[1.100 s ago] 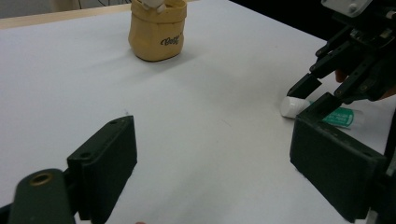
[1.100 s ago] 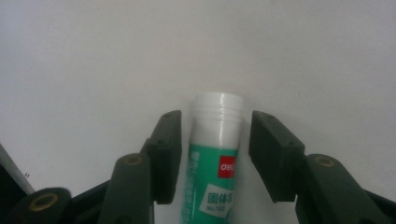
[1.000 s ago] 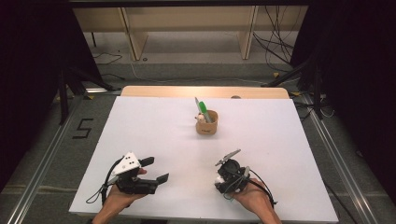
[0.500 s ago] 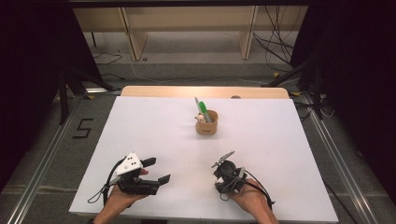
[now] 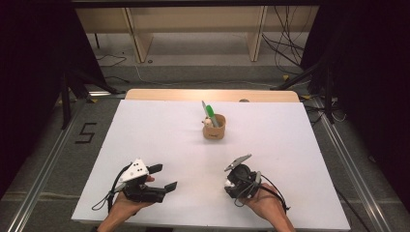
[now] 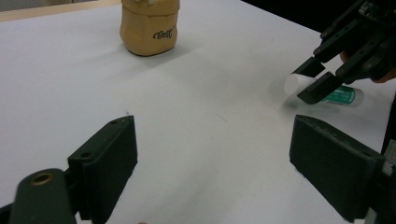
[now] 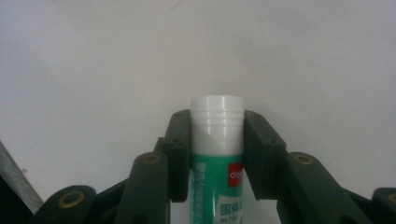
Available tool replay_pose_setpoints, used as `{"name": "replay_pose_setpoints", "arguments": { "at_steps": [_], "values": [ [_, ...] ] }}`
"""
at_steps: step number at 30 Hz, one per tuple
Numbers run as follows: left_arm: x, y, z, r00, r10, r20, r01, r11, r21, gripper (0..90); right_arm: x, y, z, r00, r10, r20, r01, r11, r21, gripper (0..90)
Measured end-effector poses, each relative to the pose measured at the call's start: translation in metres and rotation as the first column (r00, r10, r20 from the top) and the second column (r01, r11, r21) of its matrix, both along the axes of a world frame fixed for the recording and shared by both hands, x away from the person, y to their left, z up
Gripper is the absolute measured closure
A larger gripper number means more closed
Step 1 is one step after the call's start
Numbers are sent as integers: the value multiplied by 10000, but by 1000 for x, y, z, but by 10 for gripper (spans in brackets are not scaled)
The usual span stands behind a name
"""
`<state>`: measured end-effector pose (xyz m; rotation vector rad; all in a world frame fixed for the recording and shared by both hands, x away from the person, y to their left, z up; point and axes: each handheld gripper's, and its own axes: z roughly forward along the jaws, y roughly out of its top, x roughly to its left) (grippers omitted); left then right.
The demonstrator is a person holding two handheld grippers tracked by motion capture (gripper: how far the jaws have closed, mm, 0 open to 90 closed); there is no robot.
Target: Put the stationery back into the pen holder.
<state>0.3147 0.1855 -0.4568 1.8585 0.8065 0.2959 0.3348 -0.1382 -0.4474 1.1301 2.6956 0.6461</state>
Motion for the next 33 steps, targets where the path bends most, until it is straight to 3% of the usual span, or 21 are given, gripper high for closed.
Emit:
{"name": "replay_pose_setpoints", "arguments": {
  "at_steps": [5, 8, 12, 13, 14, 16, 17, 18, 22, 29, 30, 33],
  "values": [
    [0, 1, 0, 10000, 54, 21, -54, 10000, -6, 146, 1, -8, 6, 9996, -177, 221, 161, 9974, 702, 659],
    [1, 2, 1, 9998, 171, 75, -170, 9998, -143, 146, 1, -14, 12, 9959, -424, 796, 302, 9883, 1492, 658],
    [1, 3, 1, 9997, 230, 73, -228, 9995, -206, 146, 2, -19, 18, 9862, -786, 1459, 416, 9695, 2415, 658],
    [1, 3, 1, 9997, 230, 73, -228, 9995, -206, 146, 2, -19, 18, 9862, -786, 1459, 416, 9695, 2415, 658],
    [1, 4, 1, 9997, 238, 100, -236, 9995, -206, 146, 1, -22, 20, 9792, -1002, 1763, 486, 9599, 2761, 657],
    [1, 4, 0, 9997, 238, 116, -235, 9995, -208, 146, 2, -25, 22, 9741, -1182, 1927, 526, 9476, 3152, 658],
    [1, 4, 0, 9997, 238, 116, -235, 9995, -208, 146, 2, -25, 22, 9741, -1182, 1927, 526, 9476, 3152, 658],
    [1, 4, 0, 9996, 246, 113, -244, 9994, -245, 146, 3, -27, 24, 9660, -1347, 2207, 526, 9382, 3422, 657],
    [2, 3, 0, 9996, 257, 116, -254, 9994, -250, 146, 7, -28, 26, 9581, -1537, 2417, 523, 9235, 3800, 657],
    [2, 5, 0, 9991, 379, 177, -375, 9990, -231, 146, 15, -33, 27, 9466, -1784, 2687, 555, 9108, 4091, 657],
    [2, 5, 0, 9990, 405, 175, -401, 9989, -246, 146, 18, -36, 29, 9406, -1954, 2777, 614, 9021, 4270, 657],
    [2, 5, 0, 9990, 407, 182, -402, 9989, -245, 146, 24, -39, 33, 9316, -2113, 2958, 636, 8959, 4398, 657]
  ]
}}
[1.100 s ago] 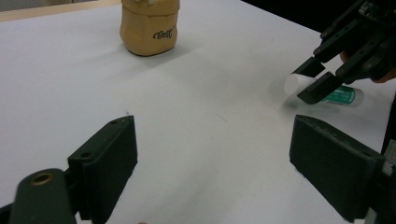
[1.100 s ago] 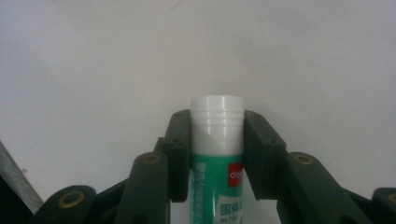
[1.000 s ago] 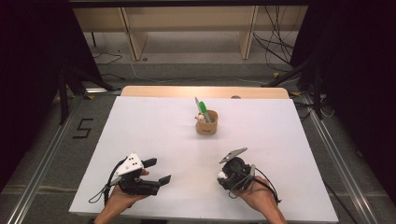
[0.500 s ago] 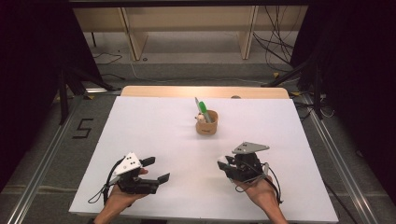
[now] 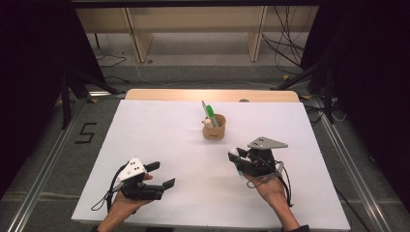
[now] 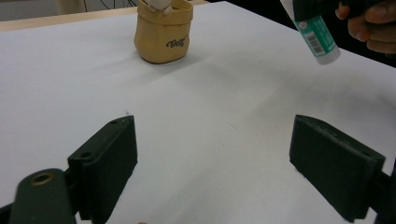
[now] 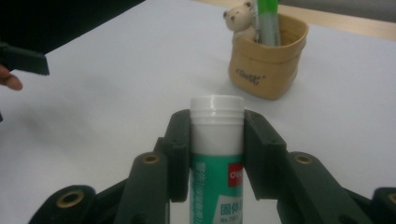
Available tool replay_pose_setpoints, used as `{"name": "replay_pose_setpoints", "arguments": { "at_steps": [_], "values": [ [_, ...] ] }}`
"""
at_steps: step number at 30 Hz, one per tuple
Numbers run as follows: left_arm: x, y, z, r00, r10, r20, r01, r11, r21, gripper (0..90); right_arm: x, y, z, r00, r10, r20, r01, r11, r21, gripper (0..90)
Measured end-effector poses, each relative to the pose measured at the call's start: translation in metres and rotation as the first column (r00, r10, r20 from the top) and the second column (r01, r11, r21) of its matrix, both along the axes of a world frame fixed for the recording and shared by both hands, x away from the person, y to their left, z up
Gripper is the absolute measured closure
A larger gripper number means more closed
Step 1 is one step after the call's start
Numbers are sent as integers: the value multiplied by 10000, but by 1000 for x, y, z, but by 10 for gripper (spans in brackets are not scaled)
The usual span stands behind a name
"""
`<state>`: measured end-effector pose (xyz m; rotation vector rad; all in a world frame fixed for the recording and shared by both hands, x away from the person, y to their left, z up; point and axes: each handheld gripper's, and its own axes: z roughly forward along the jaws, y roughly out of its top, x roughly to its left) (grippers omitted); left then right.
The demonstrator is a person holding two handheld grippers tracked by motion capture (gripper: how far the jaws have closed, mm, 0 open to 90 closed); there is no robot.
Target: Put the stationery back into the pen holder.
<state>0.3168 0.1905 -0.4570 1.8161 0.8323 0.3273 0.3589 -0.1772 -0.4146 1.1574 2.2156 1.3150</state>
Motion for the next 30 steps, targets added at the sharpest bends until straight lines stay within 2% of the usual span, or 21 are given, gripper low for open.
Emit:
{"name": "replay_pose_setpoints", "arguments": {
  "at_steps": [10, 15, 24, 25, 30],
  "values": [
    [0, 2, 1, 9999, 120, 28, -119, 9999, -58, 146, 21, 6, 21, 9973, -137, 722, 91, 9979, 640, 656],
    [0, 4, 1, 9997, 226, 79, -224, 9996, -169, 146, 36, 9, 28, 9967, -260, 768, 186, 9952, 958, 656],
    [0, 3, 1, 9997, 203, 105, -202, 9997, -123, 146, 59, 14, 36, 9937, -640, 916, 546, 9934, 1012, 656],
    [0, 3, 1, 9998, 177, 110, -176, 9998, -102, 146, 65, 16, 39, 9932, -734, 907, 636, 9923, 1063, 656],
    [0, 3, 1, 9998, 179, 120, -177, 9998, -106, 146, 75, 18, 44, 9923, -824, 928, 702, 9893, 1276, 656]
  ]
}}
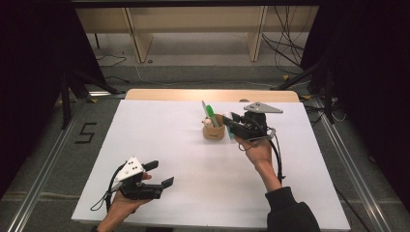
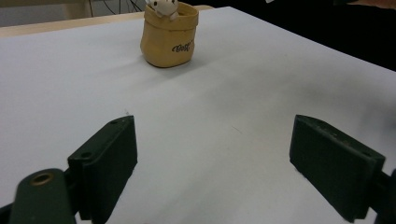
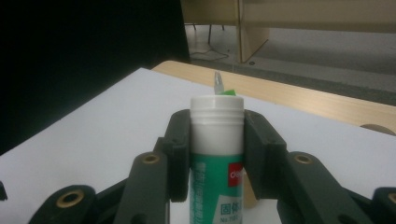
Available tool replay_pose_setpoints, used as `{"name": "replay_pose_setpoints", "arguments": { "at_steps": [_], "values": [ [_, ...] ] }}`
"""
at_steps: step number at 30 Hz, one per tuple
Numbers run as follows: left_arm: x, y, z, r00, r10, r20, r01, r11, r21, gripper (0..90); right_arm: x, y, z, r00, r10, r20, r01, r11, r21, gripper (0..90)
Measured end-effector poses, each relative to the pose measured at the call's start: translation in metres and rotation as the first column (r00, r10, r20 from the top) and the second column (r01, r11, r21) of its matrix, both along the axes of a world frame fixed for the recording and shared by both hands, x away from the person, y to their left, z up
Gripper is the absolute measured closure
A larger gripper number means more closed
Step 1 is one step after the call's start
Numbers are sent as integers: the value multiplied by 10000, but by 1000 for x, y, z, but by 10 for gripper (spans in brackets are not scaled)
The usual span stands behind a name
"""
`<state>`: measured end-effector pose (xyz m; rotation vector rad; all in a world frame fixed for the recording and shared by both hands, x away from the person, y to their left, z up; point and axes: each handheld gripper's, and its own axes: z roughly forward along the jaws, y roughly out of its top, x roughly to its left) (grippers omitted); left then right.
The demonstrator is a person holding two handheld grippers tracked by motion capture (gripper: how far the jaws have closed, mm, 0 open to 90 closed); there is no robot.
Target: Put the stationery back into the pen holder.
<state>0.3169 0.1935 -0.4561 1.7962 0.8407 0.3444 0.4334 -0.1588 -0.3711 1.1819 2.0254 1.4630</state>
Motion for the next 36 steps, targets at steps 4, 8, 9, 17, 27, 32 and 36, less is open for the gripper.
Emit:
{"name": "replay_pose_setpoints", "arguments": {
  "at_steps": [4, 8, 9, 17, 27, 32, 36],
  "values": [
    [0, 0, 0, 10000, -11, -4, 11, 10000, 5, 146, 14, 4, 4, 10000, -50, -39, 51, 9995, 320, 656],
    [0, 0, 0, 10000, -30, 6, 30, 10000, 7, 146, 24, 9, 6, 9998, -198, -82, 200, 9994, 269, 656],
    [0, -1, 0, 10000, -26, 14, 26, 10000, 28, 146, 26, 10, 7, 9997, -226, -101, 229, 9994, 268, 656],
    [0, -1, 0, 10000, -23, 28, 23, 10000, -12, 146, 42, 17, 8, 9991, -421, -106, 425, 9986, 318, 656],
    [-1, -1, 0, 10000, -39, 74, 39, 10000, -46, 146, 62, 31, -2, 9976, -677, -155, 677, 9977, 35, 656],
    [-1, -1, 1, 10000, -32, 75, 33, 10000, -85, 146, 71, 35, -9, 9964, -832, -180, 833, 9965, 51, 656],
    [-1, -1, 0, 9999, -50, 90, 51, 10000, -70, 146, 76, 36, -14, 9952, -959, -191, 960, 9954, 31, 656]
  ]
}}
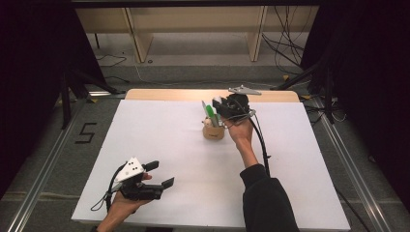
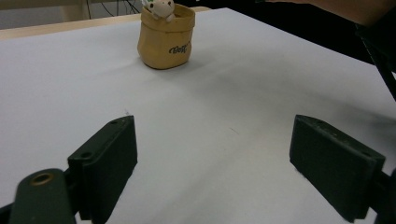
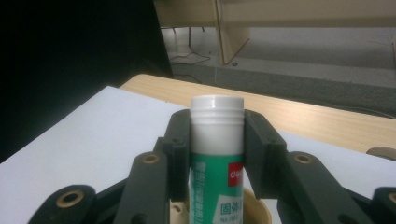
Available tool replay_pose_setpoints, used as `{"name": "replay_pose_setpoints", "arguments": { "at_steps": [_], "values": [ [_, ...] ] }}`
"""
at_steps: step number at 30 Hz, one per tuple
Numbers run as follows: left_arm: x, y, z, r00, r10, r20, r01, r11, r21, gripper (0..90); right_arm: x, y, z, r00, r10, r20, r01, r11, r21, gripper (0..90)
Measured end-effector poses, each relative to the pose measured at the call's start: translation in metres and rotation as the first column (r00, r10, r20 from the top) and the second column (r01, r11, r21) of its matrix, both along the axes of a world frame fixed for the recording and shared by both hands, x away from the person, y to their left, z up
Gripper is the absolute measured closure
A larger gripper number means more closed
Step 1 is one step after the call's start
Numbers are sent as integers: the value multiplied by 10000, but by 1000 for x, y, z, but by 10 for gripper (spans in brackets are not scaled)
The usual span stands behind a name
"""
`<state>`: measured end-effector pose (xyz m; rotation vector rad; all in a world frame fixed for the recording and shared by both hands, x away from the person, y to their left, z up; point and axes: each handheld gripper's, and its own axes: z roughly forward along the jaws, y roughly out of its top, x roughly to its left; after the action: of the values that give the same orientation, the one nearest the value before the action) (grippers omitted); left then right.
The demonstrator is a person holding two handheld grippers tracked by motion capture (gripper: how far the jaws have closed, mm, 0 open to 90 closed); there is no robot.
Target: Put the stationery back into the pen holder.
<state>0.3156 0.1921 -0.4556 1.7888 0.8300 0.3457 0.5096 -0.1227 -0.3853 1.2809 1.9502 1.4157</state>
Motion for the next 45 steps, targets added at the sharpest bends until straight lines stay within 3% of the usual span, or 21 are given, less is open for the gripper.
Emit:
{"name": "replay_pose_setpoints", "arguments": {
  "at_steps": [26, 45],
  "values": [
    [-1, 0, 1, 10000, -71, 16, 71, 10000, 47, 146, 16, 5, -16, 9980, -615, -165, 622, 9973, 396, 655],
    [-1, -1, 1, 9999, -109, 29, 109, 9999, 96, 146, 18, 13, -29, 9976, -678, -128, 680, 9975, 178, 654]
  ]
}}
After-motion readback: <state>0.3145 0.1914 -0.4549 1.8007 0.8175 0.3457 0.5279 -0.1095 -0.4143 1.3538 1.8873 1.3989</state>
